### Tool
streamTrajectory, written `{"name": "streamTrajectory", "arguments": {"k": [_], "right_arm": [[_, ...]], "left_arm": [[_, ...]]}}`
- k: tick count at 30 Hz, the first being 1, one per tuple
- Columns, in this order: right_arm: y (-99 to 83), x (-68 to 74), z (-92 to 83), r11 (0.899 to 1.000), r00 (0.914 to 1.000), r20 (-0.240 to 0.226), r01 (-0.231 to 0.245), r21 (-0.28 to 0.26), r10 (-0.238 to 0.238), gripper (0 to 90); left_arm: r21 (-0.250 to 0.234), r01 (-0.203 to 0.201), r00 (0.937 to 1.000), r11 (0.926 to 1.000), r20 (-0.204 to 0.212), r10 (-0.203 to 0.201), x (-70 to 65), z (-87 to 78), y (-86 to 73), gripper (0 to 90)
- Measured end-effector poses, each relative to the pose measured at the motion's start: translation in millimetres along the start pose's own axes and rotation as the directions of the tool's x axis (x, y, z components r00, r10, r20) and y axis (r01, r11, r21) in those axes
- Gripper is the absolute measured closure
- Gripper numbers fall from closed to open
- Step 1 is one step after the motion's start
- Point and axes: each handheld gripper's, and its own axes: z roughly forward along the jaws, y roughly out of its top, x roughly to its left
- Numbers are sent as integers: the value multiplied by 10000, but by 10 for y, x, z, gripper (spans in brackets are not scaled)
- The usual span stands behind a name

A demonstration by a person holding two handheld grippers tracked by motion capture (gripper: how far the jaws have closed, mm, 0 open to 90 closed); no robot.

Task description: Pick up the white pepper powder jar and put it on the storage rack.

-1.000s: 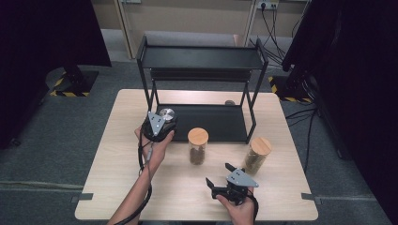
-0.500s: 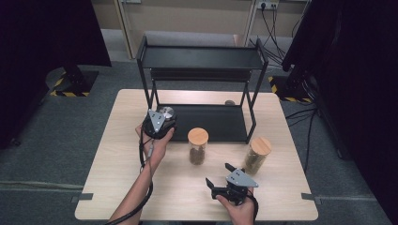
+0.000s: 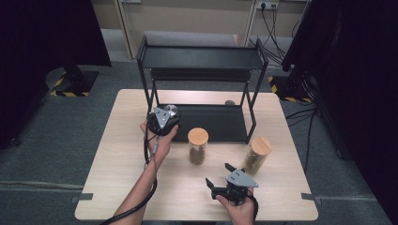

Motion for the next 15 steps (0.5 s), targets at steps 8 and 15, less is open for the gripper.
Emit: {"name": "streamTrajectory", "arguments": {"k": [8, 15], "right_arm": [[-1, 7, -3, 10000, 10000, -34, -20, -8, 20, 71], [-1, 8, -2, 10000, 10000, -55, -10, 6, 10, 70]], "left_arm": [[159, 150, 9999, 9998, -63, -149, -27, 111, 11, 347], [318, 103, 9998, 9994, -145, -98, -22, 193, 7, 347]]}}
